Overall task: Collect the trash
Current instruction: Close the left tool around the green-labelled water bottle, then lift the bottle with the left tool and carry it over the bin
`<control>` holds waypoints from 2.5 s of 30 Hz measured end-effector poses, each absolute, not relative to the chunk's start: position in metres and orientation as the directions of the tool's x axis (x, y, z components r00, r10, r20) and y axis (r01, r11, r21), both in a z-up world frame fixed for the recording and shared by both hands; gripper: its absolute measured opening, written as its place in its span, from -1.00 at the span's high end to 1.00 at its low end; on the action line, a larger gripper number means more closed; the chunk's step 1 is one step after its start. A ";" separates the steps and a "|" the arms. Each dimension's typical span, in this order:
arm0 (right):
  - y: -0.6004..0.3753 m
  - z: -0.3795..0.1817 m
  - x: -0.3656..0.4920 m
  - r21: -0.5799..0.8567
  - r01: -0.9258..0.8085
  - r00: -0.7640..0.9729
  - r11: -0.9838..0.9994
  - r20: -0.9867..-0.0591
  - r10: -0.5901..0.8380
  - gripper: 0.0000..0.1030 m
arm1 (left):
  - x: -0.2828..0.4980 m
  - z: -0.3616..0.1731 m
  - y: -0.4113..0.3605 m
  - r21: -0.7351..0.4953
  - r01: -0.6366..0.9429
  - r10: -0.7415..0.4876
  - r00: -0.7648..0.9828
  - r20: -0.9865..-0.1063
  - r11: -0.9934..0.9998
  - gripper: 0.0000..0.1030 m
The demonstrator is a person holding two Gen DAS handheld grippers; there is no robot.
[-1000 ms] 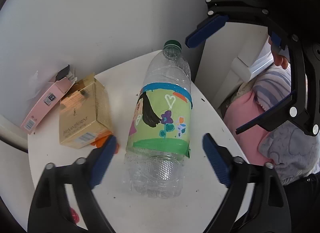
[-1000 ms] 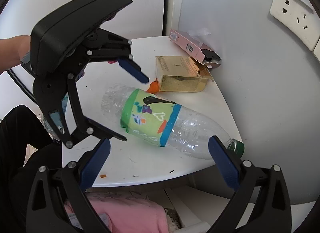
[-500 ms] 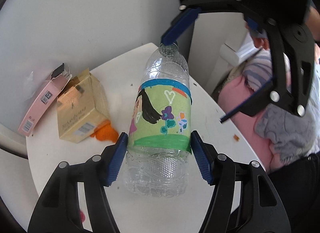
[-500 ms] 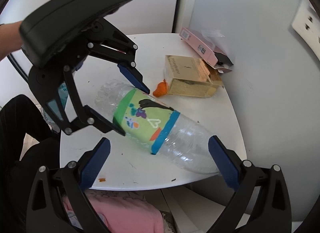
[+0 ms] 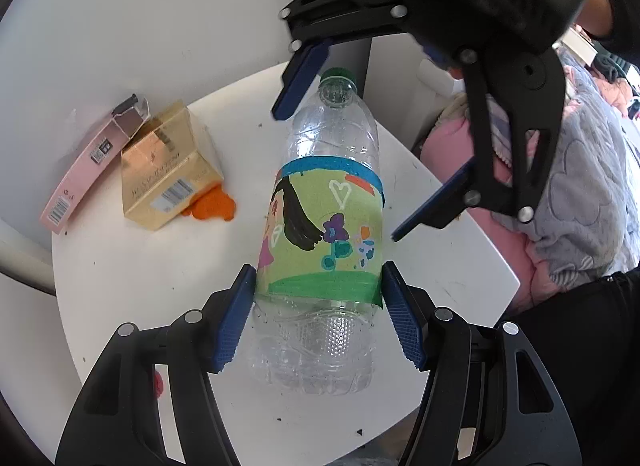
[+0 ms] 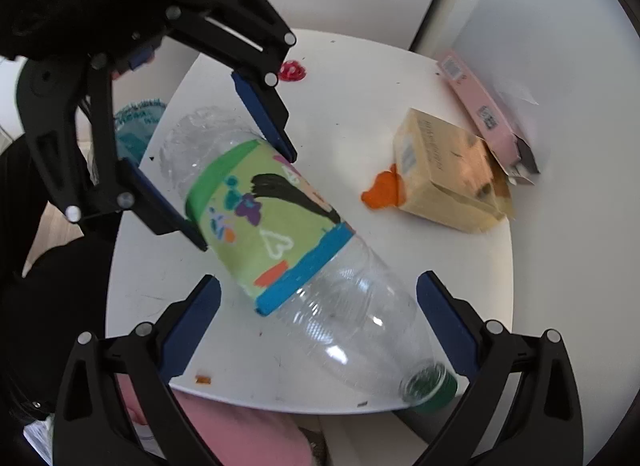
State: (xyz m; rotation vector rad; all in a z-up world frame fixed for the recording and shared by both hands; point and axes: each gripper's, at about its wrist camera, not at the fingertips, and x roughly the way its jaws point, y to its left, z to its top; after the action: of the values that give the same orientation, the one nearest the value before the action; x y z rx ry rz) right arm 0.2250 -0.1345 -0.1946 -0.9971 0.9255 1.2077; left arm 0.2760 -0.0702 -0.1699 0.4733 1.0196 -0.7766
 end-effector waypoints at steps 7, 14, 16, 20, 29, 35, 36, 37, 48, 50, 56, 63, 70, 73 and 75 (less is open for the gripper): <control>-0.119 -0.205 0.225 -0.094 -0.994 0.077 -0.053 -0.964 0.255 -0.66 | 0.279 -0.171 -0.065 -0.017 0.770 -0.364 0.281 -0.888 0.637 -0.19; -0.115 -0.204 0.228 -0.065 -0.992 0.038 -0.104 -0.970 0.238 -0.55 | 0.279 -0.168 -0.061 -0.030 0.768 -0.378 0.280 -0.883 0.639 -0.18; -0.114 -0.201 0.225 -0.068 -0.992 0.040 -0.109 -0.969 0.244 -0.53 | 0.277 -0.165 -0.061 -0.023 0.765 -0.375 0.288 -0.881 0.643 -0.18; -0.115 -0.191 0.218 -0.074 -0.990 0.041 -0.122 -0.966 0.254 -0.49 | 0.268 -0.153 -0.062 -0.002 0.763 -0.364 0.306 -0.880 0.647 -0.18; -0.110 -0.161 0.199 -0.101 -0.980 0.047 -0.172 -0.955 0.292 -0.49 | 0.237 -0.122 -0.056 0.049 0.728 -0.336 0.373 -0.865 0.684 -0.18; -0.090 -0.146 0.173 -0.129 -0.964 0.048 -0.233 -0.945 0.324 -0.49 | 0.206 -0.105 -0.037 0.084 0.678 -0.291 0.420 -0.860 0.730 -0.18; -0.086 -0.144 0.168 -0.132 -0.961 0.046 -0.244 -0.944 0.328 -0.49 | 0.199 -0.102 -0.033 0.090 0.669 -0.282 0.427 -0.859 0.738 -0.18; -0.081 -0.142 0.163 -0.136 -0.957 0.044 -0.257 -0.942 0.334 -0.49 | 0.194 -0.100 -0.029 0.096 0.660 -0.274 0.434 -0.858 0.745 -0.18; -0.019 -0.126 0.097 -0.160 -0.903 0.000 -0.398 -0.928 0.372 -0.49 | 0.115 -0.081 0.029 0.137 0.532 -0.176 0.496 -0.850 0.836 -0.18; -0.007 -0.126 0.084 -0.162 -0.891 -0.010 -0.425 -0.927 0.376 -0.49 | 0.102 -0.080 0.039 0.140 0.508 -0.161 0.503 -0.849 0.850 -0.18; 0.021 -0.126 0.053 -0.162 -0.855 -0.043 -0.492 -0.925 0.379 -0.49 | 0.063 -0.079 0.067 0.146 0.444 -0.118 0.516 -0.849 0.884 -0.18; 0.047 -0.141 0.028 -0.145 -0.822 -0.083 -0.550 -0.926 0.369 -0.49 | 0.022 -0.089 0.096 0.136 0.384 -0.090 0.515 -0.852 0.913 -0.18; 0.074 -0.178 0.007 -0.101 -0.795 -0.135 -0.599 -0.932 0.336 -0.49 | -0.019 -0.118 0.121 0.124 0.334 -0.062 0.496 -0.866 0.934 -0.18; 0.086 -0.196 0.004 -0.066 -0.781 -0.171 -0.621 -0.934 0.314 -0.49 | -0.034 -0.135 0.134 0.099 0.313 -0.065 0.472 -0.879 0.945 -0.18; 0.096 -0.211 0.000 -0.042 -0.771 -0.195 -0.635 -0.934 0.298 -0.49 | -0.044 -0.147 0.145 0.078 0.297 -0.068 0.453 -0.889 0.952 -0.18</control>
State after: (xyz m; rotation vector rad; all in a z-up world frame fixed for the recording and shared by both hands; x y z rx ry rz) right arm 0.0004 0.0961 -0.2107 -1.3421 0.5846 1.9030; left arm -0.0437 0.1448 -0.1474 0.2356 1.0797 -0.2277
